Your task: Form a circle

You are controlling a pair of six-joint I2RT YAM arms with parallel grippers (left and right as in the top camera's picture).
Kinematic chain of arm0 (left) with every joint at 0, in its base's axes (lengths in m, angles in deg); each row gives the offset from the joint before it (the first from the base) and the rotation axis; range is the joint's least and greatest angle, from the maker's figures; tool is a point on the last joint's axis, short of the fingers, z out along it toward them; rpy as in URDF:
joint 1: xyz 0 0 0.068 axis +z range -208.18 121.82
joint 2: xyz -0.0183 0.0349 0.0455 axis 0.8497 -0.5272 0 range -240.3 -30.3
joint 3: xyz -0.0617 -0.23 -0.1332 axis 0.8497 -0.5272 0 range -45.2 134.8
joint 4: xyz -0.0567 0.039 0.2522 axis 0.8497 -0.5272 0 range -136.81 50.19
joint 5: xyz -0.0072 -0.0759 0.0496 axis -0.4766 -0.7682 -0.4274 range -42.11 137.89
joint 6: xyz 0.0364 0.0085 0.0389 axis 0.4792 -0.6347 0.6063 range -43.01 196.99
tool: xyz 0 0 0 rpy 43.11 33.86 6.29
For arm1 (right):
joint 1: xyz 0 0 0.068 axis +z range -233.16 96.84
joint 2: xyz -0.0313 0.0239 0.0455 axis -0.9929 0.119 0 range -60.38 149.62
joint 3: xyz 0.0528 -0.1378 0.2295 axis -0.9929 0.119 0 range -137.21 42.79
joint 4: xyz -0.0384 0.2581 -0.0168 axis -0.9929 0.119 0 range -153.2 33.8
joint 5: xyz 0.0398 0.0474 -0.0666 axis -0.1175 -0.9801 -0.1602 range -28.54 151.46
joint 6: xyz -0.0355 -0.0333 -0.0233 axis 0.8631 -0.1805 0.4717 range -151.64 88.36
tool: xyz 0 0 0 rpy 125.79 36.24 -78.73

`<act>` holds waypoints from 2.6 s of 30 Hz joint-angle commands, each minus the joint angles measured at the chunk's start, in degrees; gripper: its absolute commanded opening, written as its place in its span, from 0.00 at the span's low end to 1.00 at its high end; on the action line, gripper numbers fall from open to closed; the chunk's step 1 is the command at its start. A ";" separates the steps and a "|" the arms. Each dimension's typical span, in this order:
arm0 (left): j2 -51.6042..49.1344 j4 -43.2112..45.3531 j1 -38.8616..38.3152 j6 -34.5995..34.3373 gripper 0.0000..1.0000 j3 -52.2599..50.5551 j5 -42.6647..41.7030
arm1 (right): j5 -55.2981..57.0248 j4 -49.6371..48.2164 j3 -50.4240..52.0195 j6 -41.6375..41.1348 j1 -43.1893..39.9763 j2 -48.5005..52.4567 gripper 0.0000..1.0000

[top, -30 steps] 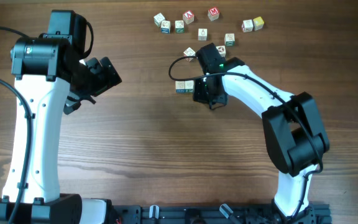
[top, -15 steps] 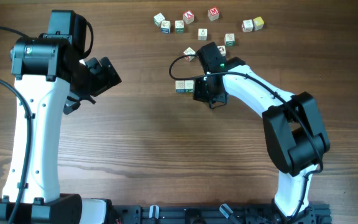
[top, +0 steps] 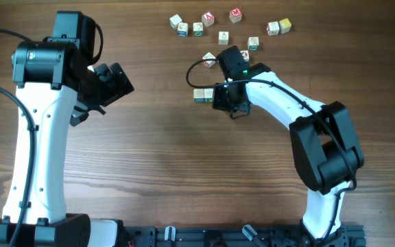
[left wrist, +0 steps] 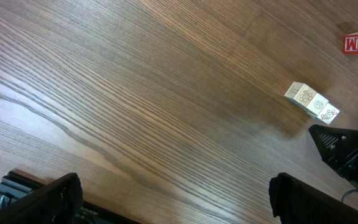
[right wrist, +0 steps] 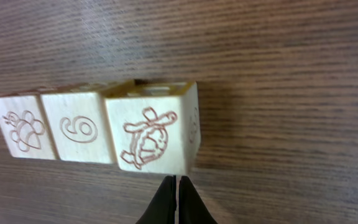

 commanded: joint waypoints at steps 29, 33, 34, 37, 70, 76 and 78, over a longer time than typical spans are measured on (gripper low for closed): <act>0.42 0.17 0.04 -0.33 1.00 -0.15 0.59 | -0.48 -1.40 0.55 -0.09 -0.04 0.90 0.05; 0.42 0.17 0.04 -0.33 1.00 -0.15 0.59 | -0.48 -1.42 0.55 -0.07 -0.04 0.90 0.05; 0.42 0.17 0.04 -0.33 1.00 -0.15 0.59 | -0.48 -1.44 0.55 -0.09 -0.04 0.90 0.05; 0.42 0.17 0.04 -0.33 1.00 -0.15 0.59 | -0.48 -1.44 0.55 -0.09 -0.04 0.90 0.05; 0.42 0.17 0.04 -0.33 1.00 -0.15 0.59 | -0.31 -2.73 0.55 -0.28 -0.42 0.90 0.05; 0.42 0.17 0.04 -0.33 1.00 -0.15 0.59 | -0.61 -2.21 0.55 -0.31 -0.42 0.90 0.05; 0.42 0.17 0.04 -0.33 1.00 -0.15 0.59 | -1.07 -1.53 0.55 -0.31 -0.42 0.90 0.05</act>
